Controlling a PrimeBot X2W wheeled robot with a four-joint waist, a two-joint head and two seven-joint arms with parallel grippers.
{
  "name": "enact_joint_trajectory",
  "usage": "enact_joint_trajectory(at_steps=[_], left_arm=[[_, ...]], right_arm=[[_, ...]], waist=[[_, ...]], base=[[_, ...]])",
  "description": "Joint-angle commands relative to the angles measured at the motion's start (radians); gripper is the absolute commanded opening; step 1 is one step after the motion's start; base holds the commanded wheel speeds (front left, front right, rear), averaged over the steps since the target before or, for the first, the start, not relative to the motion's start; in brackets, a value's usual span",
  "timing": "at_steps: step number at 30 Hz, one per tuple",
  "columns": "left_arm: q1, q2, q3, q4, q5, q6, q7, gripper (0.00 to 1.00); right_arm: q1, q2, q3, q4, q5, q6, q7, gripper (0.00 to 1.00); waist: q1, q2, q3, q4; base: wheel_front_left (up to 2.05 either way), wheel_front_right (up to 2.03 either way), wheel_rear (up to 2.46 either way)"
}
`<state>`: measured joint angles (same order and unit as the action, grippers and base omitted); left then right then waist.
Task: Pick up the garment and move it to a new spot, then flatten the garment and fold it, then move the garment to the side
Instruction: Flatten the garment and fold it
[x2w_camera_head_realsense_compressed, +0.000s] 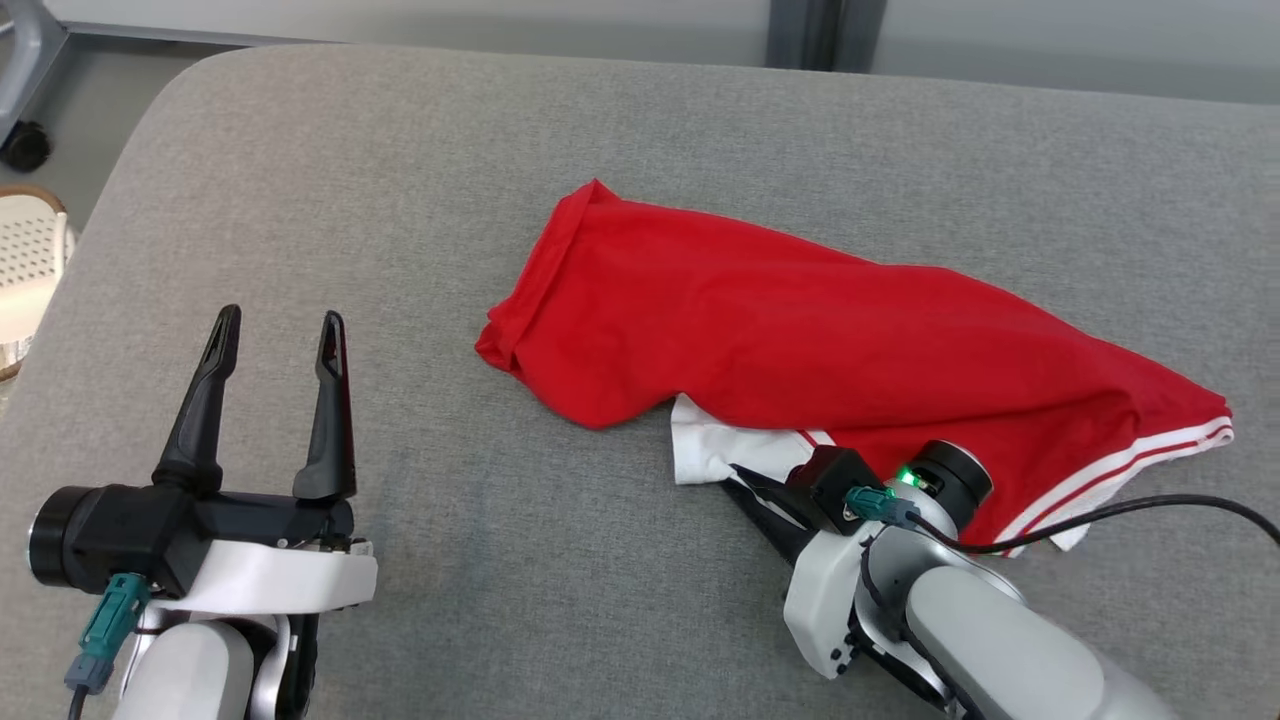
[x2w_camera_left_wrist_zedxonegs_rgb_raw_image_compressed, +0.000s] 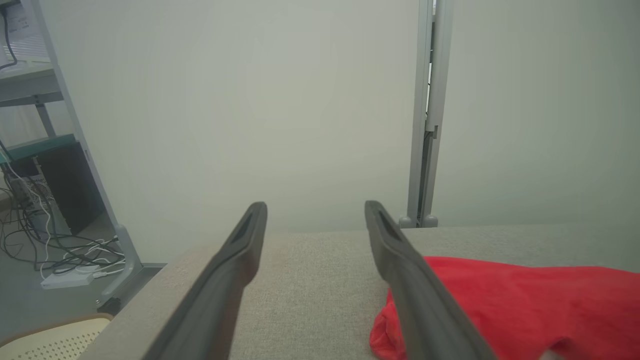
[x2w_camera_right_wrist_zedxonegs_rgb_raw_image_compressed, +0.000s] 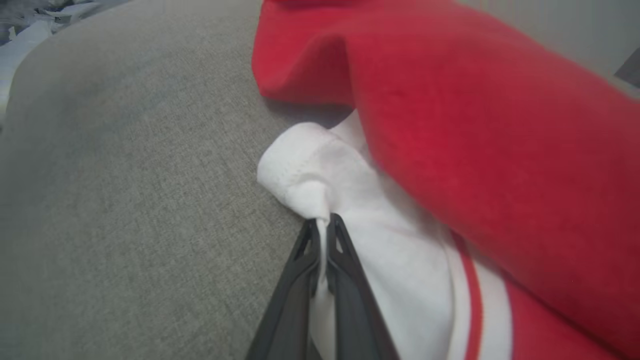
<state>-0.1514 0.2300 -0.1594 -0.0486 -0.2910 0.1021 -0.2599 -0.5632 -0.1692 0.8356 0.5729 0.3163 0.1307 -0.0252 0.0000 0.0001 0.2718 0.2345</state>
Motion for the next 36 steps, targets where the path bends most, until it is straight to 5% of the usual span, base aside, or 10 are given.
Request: enact_joint_trajectory(at_steps=[1, 6, 11, 18, 24, 32, 33, 34, 35, 36], left_arm=[[-0.004, -0.001, 0.015, 0.003, 0.009, -0.011, -0.003, 1.0], [0.004, 0.003, 0.04, 0.006, 0.019, -0.022, -0.003, 1.0], [0.014, 0.006, 0.063, 0.003, 0.033, -0.022, -0.003, 1.0], [0.022, 0.009, 0.09, -0.001, 0.037, -0.026, -0.003, 1.0], [0.037, 0.01, 0.1, 0.003, 0.041, -0.03, -0.003, 1.0], [0.034, 0.021, 0.1, 0.012, 0.041, -0.032, -0.003, 1.0], [0.035, 0.022, 0.1, 0.014, 0.042, -0.03, -0.003, 1.0], [0.035, 0.023, 0.099, 0.014, 0.042, -0.029, -0.001, 1.0], [0.035, 0.024, 0.099, 0.013, 0.041, -0.027, 0.0, 1.0], [0.036, 0.026, 0.1, 0.013, 0.04, -0.026, 0.001, 1.0]], right_arm=[[-0.005, -0.015, 0.015, -0.047, 0.039, 0.0, -0.019, 0.0], [0.012, -0.075, 0.053, -0.215, 0.149, 0.0, 0.014, 0.0], [0.051, -0.222, 0.047, -0.49, 0.318, 0.0, 0.142, 0.0], [0.194, -0.396, -0.157, -0.743, 0.455, 0.0, 0.256, 0.0], [0.333, -0.409, -0.297, -0.746, 0.44, 0.0, 0.231, 0.0], [0.444, -0.371, -0.225, -0.631, 0.407, 0.0, 0.186, 0.0], [0.457, -0.365, -0.217, -0.62, 0.41, 0.0, 0.188, 0.22], [0.468, -0.351, -0.216, -0.61, 0.425, 0.0, 0.181, 0.87], [0.482, -0.343, -0.214, -0.603, 0.438, 0.0, 0.181, 1.0], [0.495, -0.344, -0.216, -0.601, 0.443, 0.0, 0.181, 1.0]], waist=[[0.0, -0.0001, -0.005, -0.03], [0.0, -0.0001, -0.011, -0.084], [0.0, -0.0001, -0.015, -0.141], [0.0, -0.0001, -0.029, -0.185], [0.0, -0.0001, -0.03, -0.205], [0.0, -0.0001, -0.033, -0.235], [0.0, -0.0001, -0.036, -0.238], [0.0, -0.0001, -0.037, -0.24], [0.0, -0.0001, -0.039, -0.243], [0.0, -0.0001, -0.042, -0.245]], base=[[0.0, 0.0, 0.0], [0.0, 0.0, 0.0], [0.0, 0.0, 0.0], [0.0, 0.0, 0.0], [0.0, 0.0, 0.0], [0.0, 0.0, 0.0], [0.0, 0.0, 0.0], [0.0, 0.0, 0.0], [0.0, 0.0, 0.0], [0.0, 0.0, 0.0]])
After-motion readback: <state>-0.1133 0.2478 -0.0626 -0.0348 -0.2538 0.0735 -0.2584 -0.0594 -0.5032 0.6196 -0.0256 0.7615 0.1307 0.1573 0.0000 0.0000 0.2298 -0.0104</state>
